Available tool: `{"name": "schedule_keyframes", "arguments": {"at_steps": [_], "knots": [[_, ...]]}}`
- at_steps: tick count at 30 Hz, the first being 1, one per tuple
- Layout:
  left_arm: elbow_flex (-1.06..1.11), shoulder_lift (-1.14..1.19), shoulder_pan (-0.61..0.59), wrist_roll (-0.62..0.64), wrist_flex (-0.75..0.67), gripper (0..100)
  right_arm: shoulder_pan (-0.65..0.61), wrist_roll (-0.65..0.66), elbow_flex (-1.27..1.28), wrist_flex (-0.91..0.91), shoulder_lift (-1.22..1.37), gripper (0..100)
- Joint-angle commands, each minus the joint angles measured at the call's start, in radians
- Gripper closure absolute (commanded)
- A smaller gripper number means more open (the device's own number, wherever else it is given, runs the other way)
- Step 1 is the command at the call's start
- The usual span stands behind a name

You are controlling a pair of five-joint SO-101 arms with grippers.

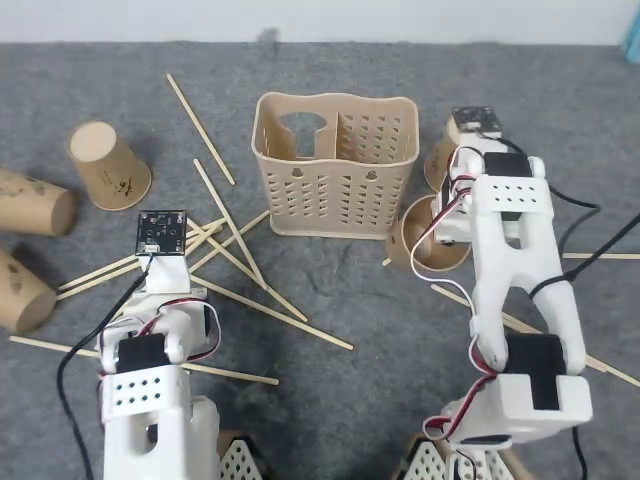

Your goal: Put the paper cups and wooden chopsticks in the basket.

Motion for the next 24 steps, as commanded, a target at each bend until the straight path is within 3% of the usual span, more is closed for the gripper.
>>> {"name": "schedule_keyframes", "arguments": {"at_steps": [1, 10, 13, 19, 24], "knots": [[-0.002, -0.020, -0.002, -0.008, -0.028, 99, -0.004, -0.066, -0.008, -0.022, -0.053, 86.6], [-0.002, -0.020, -0.002, -0.008, -0.028, 99, -0.007, -0.141, 0.095, -0.177, -0.054, 87.4], [-0.002, -0.020, -0.002, -0.008, -0.028, 99, -0.001, -0.135, 0.109, -0.200, -0.064, 98.3], [-0.002, -0.020, -0.002, -0.008, -0.028, 99, 0.002, -0.133, 0.083, -0.136, -0.104, 99.1], [-0.002, -0.020, -0.002, -0.008, -0.028, 99, 0.002, -0.132, -0.037, 0.047, -0.189, 99.1]]}}
